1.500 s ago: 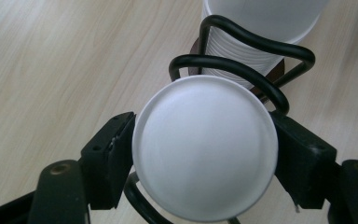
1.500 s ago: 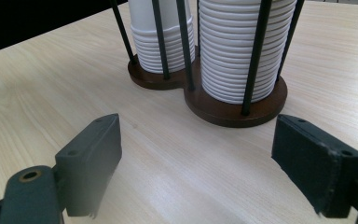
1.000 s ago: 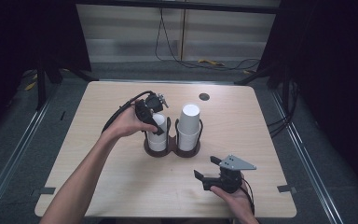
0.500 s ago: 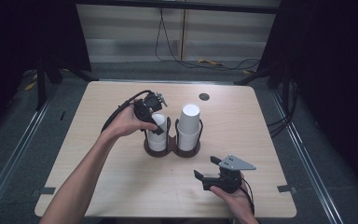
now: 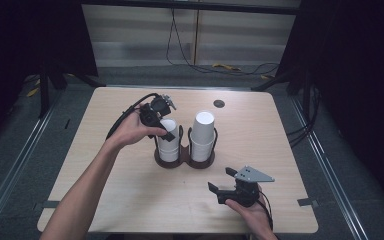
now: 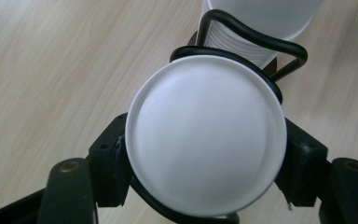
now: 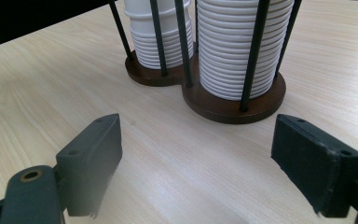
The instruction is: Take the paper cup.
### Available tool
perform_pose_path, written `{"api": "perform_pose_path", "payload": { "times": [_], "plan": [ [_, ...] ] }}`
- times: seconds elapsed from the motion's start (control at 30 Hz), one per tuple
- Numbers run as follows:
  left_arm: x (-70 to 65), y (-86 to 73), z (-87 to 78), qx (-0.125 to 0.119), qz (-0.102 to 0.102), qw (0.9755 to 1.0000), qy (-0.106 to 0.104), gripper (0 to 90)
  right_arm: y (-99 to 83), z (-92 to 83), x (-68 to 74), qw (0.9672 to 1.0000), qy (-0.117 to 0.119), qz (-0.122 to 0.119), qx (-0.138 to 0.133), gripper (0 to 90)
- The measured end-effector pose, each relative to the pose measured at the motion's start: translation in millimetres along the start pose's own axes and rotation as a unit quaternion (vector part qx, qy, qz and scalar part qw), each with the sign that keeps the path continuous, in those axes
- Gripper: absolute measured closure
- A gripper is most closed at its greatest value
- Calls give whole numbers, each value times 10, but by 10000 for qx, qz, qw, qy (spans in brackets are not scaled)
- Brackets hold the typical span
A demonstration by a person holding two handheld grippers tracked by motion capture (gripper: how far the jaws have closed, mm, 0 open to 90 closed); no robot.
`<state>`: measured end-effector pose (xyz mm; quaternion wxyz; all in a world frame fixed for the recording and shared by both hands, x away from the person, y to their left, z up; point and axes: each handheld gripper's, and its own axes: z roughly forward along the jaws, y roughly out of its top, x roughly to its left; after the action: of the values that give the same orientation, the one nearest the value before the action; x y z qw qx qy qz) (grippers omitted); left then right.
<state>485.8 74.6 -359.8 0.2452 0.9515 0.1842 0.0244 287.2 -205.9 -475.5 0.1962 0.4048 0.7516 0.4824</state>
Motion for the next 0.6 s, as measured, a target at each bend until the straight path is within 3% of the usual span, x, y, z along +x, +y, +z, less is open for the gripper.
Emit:
{"api": "perform_pose_path", "payload": {
  "times": [0.27,0.6],
  "plan": [
    [-17,-10,-76,-192,-106,9998,-6,320,2,3,0,10000,2,4,10,161],
    [-7,-24,-172,-290,-8,9996,-42,321,3,6,2,10000,16,14,-7,161]
  ]
}}
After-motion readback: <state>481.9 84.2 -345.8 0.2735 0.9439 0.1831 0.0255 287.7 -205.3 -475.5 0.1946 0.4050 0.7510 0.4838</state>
